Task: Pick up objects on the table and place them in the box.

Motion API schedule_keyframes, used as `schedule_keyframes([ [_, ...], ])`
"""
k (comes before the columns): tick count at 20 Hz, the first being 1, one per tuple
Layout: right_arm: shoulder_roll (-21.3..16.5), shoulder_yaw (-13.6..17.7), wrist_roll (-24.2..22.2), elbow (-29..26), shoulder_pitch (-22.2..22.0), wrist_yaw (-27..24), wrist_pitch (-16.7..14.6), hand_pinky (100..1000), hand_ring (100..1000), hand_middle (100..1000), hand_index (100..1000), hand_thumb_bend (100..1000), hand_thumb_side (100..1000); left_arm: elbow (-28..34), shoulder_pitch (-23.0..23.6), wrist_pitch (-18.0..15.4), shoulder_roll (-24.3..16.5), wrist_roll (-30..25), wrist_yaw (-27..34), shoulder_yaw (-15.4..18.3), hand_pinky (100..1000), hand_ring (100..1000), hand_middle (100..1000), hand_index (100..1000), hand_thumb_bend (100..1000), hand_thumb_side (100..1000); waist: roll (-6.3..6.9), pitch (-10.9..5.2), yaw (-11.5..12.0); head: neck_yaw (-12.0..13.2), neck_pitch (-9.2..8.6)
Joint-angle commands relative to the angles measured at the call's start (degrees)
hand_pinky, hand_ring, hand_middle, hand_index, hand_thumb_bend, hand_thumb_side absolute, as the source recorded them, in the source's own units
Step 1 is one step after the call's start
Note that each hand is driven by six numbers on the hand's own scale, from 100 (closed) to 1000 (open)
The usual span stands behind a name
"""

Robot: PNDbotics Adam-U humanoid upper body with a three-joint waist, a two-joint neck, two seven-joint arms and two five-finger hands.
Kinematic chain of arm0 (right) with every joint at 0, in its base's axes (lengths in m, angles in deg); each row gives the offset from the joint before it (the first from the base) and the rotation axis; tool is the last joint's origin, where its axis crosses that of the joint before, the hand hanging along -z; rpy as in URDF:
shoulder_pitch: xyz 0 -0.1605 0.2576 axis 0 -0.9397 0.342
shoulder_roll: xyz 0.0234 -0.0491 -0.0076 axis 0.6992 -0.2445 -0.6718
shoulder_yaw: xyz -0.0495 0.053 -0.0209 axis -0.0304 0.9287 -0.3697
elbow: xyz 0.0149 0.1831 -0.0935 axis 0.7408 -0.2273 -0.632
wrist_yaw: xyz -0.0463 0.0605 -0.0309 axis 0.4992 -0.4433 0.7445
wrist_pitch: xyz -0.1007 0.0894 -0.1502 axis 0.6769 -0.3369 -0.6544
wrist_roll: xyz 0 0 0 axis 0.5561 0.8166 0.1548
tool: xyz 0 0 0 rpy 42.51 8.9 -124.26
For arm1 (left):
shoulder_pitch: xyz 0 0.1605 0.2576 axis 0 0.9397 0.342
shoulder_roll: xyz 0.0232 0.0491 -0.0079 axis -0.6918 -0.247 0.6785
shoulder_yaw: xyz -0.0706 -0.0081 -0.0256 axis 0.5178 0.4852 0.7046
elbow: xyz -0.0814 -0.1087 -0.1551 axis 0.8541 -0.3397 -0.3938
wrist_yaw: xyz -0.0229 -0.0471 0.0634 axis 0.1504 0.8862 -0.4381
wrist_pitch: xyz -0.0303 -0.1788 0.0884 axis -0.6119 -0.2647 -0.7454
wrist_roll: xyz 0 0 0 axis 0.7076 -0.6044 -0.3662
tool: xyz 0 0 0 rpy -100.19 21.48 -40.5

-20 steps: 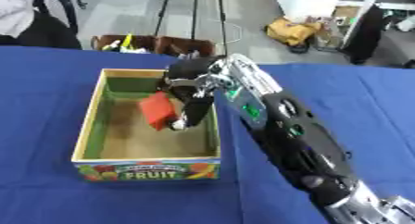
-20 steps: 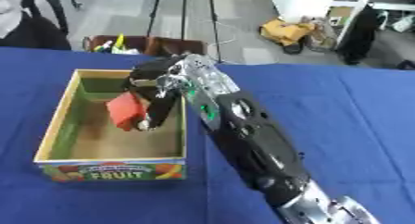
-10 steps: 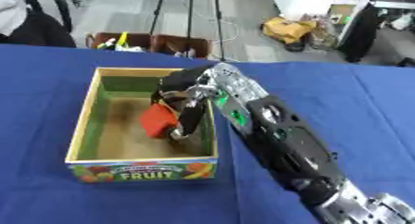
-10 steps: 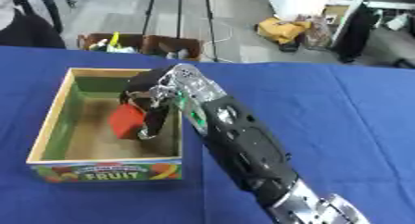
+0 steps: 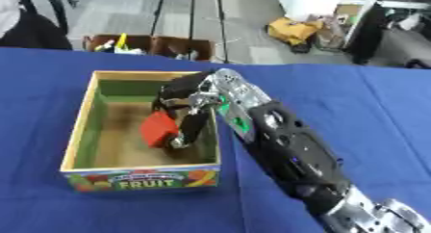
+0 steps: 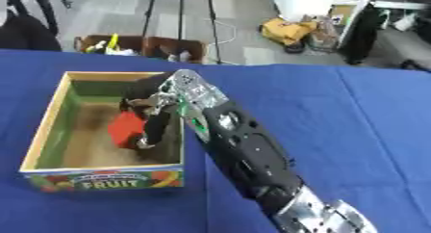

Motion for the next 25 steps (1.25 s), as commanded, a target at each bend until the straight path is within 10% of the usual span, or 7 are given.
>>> schedule_keyframes([
  [1, -1.0, 0.3, -4.3, -2.4, 1.1, -0.9, -3.7, 602, 835, 791, 864, 610, 566, 1.2, -0.6, -0.1, -0.5, 0.2, -0.1, 0.0, 265, 572, 504, 452, 100, 815, 0.55, -1.47, -0.1, -0.2, -0.31],
  [14, -4.5, 4.0, -0.5, -10.7, 1.8, -3.8, -1.1, 598, 823, 784, 881, 570, 649, 1.2, 0.0, 0.1, -0.6, 0.3, -0.1, 0.2, 265, 569, 500, 451, 100, 813, 1.31, -2.59, -1.0, 1.3, 0.8],
  [25, -13.5, 17.9, 8.8, -25.8, -4.2, -13.2, 7.3, 513, 710, 663, 798, 109, 903, 1.2, 1.0, 0.1, -0.6, 1.4, -0.2, 1.1, 264, 567, 500, 452, 100, 812, 3.33, -3.41, -4.0, 8.1, 3.24],
])
